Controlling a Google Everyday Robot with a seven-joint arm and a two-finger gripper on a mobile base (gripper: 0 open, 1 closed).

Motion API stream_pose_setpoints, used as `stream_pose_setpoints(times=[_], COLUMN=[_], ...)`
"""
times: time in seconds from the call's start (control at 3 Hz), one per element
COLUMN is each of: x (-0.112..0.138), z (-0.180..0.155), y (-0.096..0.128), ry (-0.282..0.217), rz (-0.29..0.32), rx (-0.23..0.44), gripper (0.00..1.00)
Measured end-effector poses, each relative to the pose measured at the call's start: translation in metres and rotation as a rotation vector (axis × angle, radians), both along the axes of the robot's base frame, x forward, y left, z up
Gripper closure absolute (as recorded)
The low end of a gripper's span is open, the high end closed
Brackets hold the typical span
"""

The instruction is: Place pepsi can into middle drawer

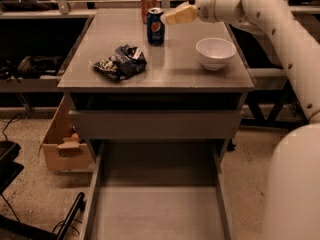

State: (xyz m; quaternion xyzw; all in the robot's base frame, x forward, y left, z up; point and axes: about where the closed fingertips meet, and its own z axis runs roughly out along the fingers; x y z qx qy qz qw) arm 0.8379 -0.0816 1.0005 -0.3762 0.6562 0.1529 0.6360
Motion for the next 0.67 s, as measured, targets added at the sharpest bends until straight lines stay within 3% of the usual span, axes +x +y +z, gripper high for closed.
stream_pose_setpoints(times=[0.67], x=[0.057], z=[-0.024], y=[0.047], ry=[0.060], rz=[-0.013], rx=[0.105], gripper=[0.00])
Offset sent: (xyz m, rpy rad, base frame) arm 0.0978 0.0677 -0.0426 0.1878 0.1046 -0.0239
